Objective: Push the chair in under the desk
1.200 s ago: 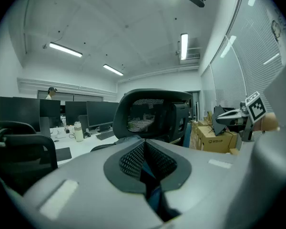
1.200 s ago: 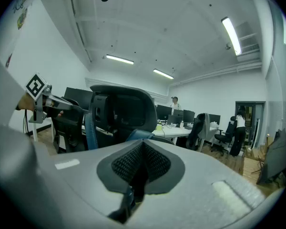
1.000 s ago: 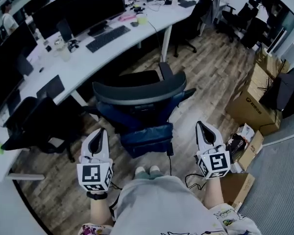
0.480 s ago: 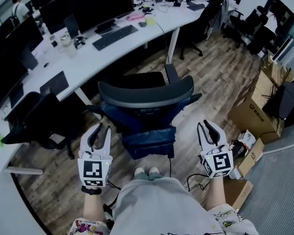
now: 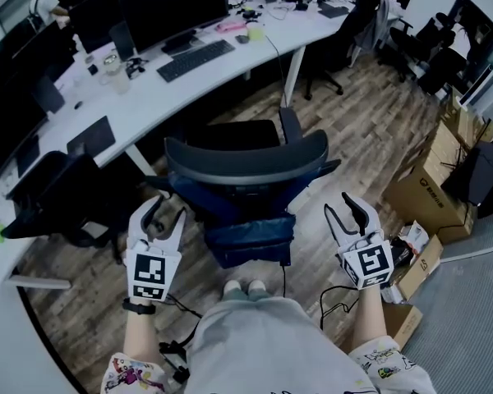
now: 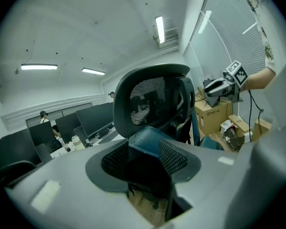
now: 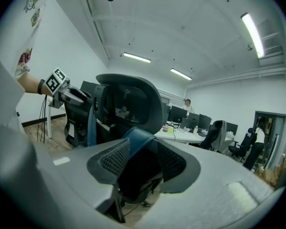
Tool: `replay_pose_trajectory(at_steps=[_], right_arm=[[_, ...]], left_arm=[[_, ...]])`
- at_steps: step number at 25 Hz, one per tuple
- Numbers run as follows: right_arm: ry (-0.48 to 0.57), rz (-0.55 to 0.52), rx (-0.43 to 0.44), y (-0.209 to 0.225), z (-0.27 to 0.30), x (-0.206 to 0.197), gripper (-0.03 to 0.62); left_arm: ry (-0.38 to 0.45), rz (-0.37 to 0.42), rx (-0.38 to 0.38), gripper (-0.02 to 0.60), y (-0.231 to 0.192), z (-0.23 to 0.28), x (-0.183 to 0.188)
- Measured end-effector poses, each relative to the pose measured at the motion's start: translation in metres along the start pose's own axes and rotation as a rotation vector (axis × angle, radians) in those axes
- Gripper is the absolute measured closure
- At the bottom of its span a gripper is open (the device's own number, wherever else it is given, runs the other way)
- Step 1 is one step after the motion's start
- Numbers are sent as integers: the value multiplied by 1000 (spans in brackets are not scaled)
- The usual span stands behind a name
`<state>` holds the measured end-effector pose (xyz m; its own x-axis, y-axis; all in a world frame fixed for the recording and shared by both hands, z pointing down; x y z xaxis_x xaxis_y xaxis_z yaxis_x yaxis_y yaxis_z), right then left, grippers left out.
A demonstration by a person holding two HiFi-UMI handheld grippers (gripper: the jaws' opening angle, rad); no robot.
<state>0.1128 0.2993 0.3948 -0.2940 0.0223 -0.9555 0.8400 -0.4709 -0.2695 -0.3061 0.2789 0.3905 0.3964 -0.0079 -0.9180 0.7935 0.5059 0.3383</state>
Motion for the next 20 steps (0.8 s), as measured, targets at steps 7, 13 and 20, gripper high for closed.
replay_pose_trajectory(at_steps=[7,13,20], right_arm=[[-36,-96,53,13,18,2,340],[-41,-187,92,28,37,3,316],[-101,-285,142,37,57,-8,309]], left_arm=[[-39,127,-38,326,-21,12,-5],[-94,231,-93,298,-30,25,-16],[-158,320,-118,265,-38,39,-27]])
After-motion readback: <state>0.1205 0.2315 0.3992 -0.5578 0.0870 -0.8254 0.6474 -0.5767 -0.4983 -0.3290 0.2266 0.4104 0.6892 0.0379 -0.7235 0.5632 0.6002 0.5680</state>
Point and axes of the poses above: the fingertips, and each gripper's own axes: z forward along the fingers, y to its right, x out of its top, the point moved 10 cm from there along -z, backward along the fingers, and after that the axes turned 7 degrees about y, right-handed, at the moved point
